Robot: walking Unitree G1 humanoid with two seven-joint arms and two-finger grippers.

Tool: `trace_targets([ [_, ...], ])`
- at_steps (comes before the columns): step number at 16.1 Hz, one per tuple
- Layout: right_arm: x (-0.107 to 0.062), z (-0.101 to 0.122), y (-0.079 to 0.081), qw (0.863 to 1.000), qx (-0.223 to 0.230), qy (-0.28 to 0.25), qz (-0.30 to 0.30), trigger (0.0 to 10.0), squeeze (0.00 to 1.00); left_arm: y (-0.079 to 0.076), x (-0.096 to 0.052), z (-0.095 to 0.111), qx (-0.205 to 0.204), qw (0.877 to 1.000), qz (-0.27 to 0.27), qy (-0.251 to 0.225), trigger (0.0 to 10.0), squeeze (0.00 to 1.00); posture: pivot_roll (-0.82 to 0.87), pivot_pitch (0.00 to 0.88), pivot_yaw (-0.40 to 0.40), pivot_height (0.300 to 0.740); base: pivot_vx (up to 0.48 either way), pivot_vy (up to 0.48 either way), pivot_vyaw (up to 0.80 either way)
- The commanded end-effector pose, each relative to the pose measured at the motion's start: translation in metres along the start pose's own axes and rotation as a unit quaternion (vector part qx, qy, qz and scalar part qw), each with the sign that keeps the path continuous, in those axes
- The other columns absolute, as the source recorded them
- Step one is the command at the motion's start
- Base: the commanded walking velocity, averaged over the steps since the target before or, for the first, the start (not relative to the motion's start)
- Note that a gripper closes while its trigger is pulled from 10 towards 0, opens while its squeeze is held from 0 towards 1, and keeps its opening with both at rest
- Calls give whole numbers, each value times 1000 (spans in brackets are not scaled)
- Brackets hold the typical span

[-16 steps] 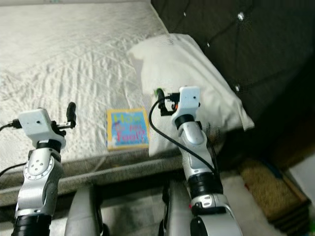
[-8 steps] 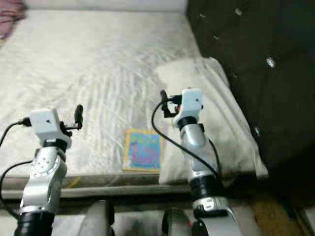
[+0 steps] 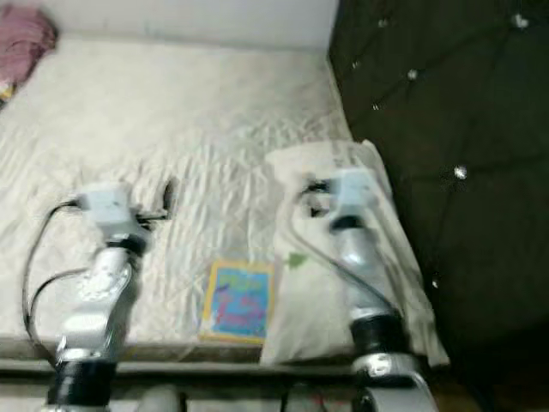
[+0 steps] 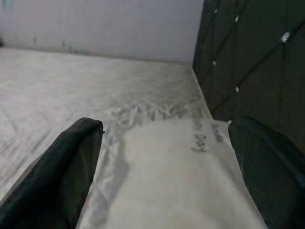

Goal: Clean up the room

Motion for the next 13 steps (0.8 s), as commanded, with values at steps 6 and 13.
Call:
trace_targets([
  [6,8,11,26,999,9,-16,30,10000,0,19,0,-6,-2,1000,21,10,10000,0,-8,0,-39,740,0,453,0],
  [13,13,14,31,999,2,-19,40,10000,0,13,0,-1,-51,999,6,6,10000,0,-7,0,-44,740,0,480,-60],
])
Point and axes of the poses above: a point about 5 cm out from each wrist's last joint towards the gripper, its own x axis pointing out of the wrist towards the gripper, its own z axis along the axis of the wrist's last joint, y = z × x, the point moved 5 cm from there along x, pointing out of the wrist towards the gripper, and after that the axes turned 1 degree about x, right-handed, at the moved point
